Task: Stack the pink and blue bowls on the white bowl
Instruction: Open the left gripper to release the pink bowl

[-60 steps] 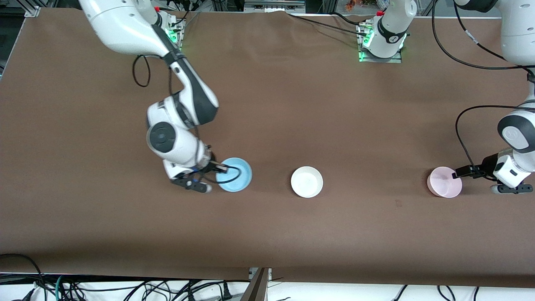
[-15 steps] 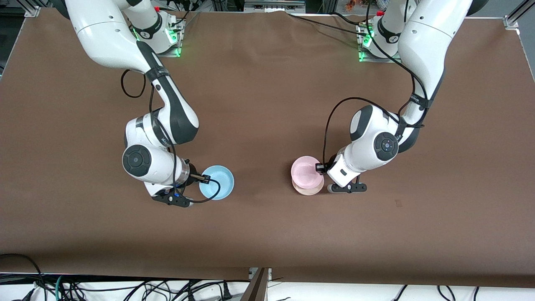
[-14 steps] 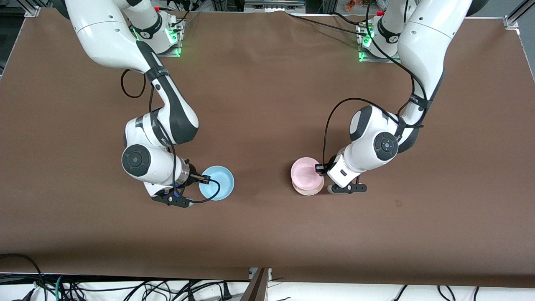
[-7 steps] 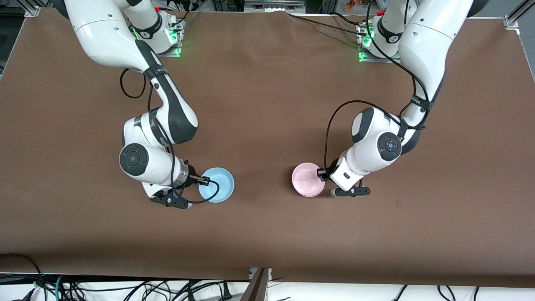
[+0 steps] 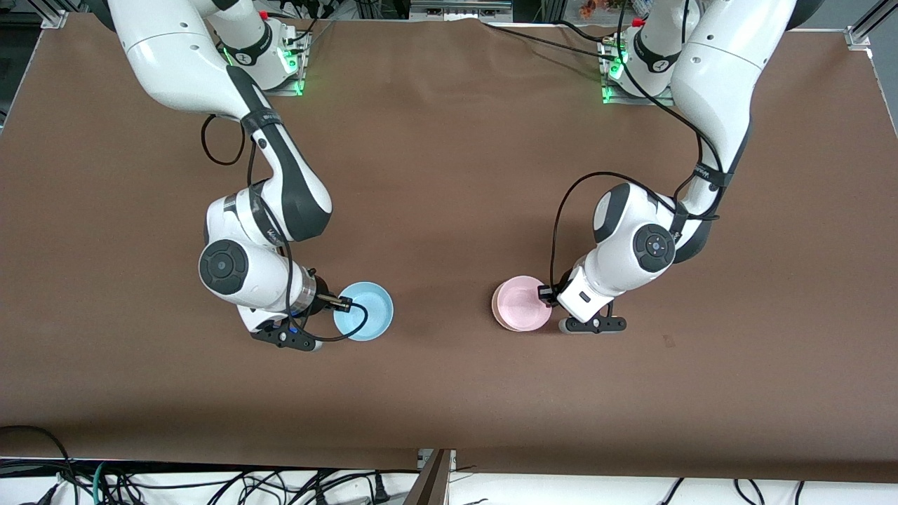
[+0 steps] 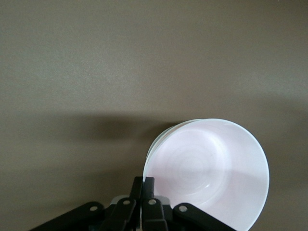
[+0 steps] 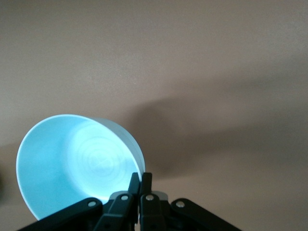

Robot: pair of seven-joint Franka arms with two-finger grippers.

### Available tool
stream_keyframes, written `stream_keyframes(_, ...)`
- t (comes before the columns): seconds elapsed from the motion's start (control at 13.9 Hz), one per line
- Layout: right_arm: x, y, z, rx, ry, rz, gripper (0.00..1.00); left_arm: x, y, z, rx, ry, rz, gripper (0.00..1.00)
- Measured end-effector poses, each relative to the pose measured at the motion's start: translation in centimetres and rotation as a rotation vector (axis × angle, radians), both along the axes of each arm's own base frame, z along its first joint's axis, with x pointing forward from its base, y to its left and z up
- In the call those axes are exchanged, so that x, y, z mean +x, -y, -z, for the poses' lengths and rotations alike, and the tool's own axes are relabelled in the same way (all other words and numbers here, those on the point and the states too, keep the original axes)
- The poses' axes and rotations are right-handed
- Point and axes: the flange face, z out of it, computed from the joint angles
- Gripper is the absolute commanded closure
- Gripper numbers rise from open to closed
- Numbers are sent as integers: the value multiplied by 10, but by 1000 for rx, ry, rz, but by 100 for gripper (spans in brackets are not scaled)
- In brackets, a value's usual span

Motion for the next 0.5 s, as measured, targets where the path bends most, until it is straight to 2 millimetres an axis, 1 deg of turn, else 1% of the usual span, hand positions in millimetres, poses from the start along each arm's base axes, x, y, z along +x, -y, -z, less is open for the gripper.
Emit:
stream_keyframes(0.07,0,0,0,0,0,0,100,-1,0,4,1,-6,0,100)
stream_keyframes(0.14,0,0,0,0,0,0,100,-1,0,8,2,-11,0,97)
stream_keyframes(0.29,0,0,0,0,0,0,100,-2,0,13,3,-18,0,37)
stream_keyframes(0.36,0,0,0,0,0,0,100,-2,0,13,3,-19,-1,0)
stream_keyframes(0.5,0,0,0,0,0,0,100,-1,0,12,2,-19,-20,0)
